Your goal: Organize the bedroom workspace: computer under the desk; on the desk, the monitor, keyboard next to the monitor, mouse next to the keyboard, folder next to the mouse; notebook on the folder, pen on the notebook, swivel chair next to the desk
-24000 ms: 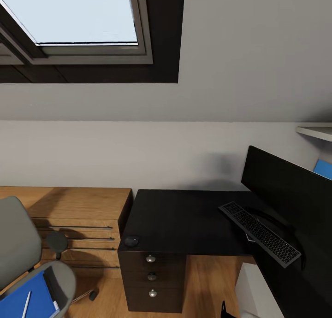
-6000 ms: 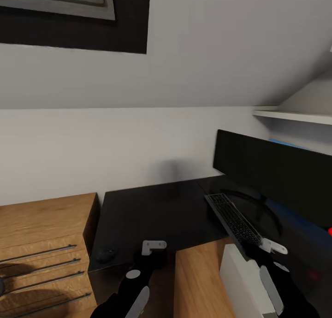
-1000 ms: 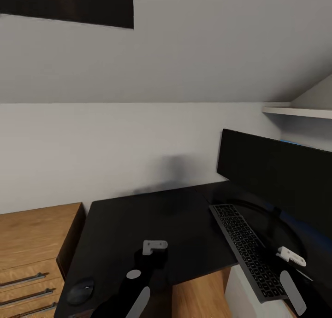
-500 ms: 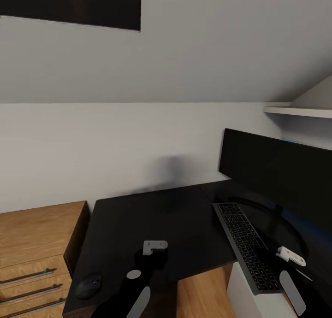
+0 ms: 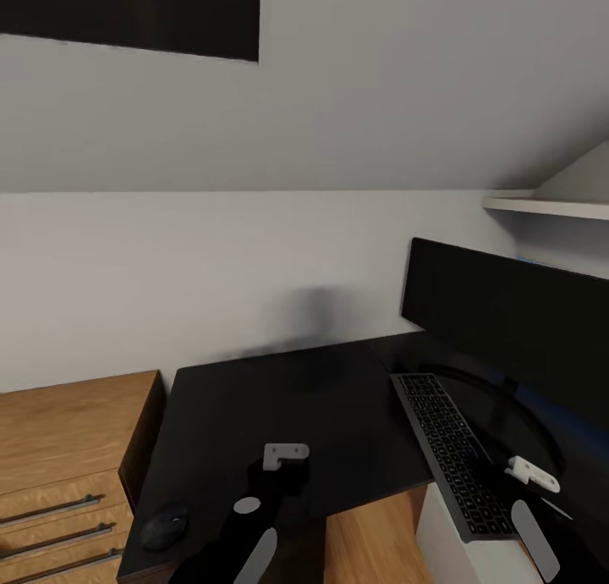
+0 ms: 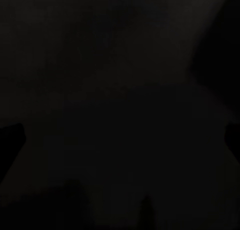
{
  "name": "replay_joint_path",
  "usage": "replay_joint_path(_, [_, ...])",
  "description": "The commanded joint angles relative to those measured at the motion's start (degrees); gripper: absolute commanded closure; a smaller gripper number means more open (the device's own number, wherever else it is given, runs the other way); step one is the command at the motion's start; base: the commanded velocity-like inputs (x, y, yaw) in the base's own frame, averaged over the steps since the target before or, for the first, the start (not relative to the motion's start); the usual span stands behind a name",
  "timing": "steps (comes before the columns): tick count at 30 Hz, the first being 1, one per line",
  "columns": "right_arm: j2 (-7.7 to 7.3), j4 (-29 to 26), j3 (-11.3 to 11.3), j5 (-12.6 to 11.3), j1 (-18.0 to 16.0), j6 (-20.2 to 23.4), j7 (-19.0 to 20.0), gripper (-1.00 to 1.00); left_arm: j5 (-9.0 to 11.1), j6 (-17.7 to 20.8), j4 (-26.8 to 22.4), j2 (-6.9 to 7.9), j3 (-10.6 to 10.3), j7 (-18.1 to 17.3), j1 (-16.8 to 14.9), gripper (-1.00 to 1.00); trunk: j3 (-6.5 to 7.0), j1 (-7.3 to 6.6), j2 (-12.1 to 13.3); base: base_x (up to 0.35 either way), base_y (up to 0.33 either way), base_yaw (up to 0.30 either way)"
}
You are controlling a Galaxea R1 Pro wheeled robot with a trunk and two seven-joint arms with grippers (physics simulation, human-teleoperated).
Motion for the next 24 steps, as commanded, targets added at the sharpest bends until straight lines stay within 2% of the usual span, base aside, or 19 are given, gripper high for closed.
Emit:
replay_joint_path(1, [-0.01,-0.1,0.0,-0.6,0.0,0.3,-0.4,-1.00,0.5,0.1,-0.1,0.02,-0.1,0.5,-0.1,-1.00,0.11,-0.23,0.4,0.000,0.000,0.000])
replay_joint_path(16, [0.02,-1.3,0.1,-0.6,0.0,0.2,-0.3,-1.00,0.4,0.1,-0.1,-0.01,-0.1,0.5,-0.1,-1.00,2.81,-3.52,6.4,0.000,0.000,0.000])
replay_joint_path(19, [0.17,-4.0,0.0,-0.6,0.0,0.2,-0.4,-1.00,0.4,0.1,-0.1,-0.01,-0.1,0.5,-0.1,-1.00,3.35,-4.18,7.6,0.000,0.000,0.000])
replay_joint_path(24, [0.78,-11.7,-0.1,-0.7,0.5,0.7,-0.5,-1.00,0.4,0.1,-0.1,-0.01,-0.1,0.5,-0.1,-1.00,4.24,-5.28,9.6,0.000,0.000,0.000])
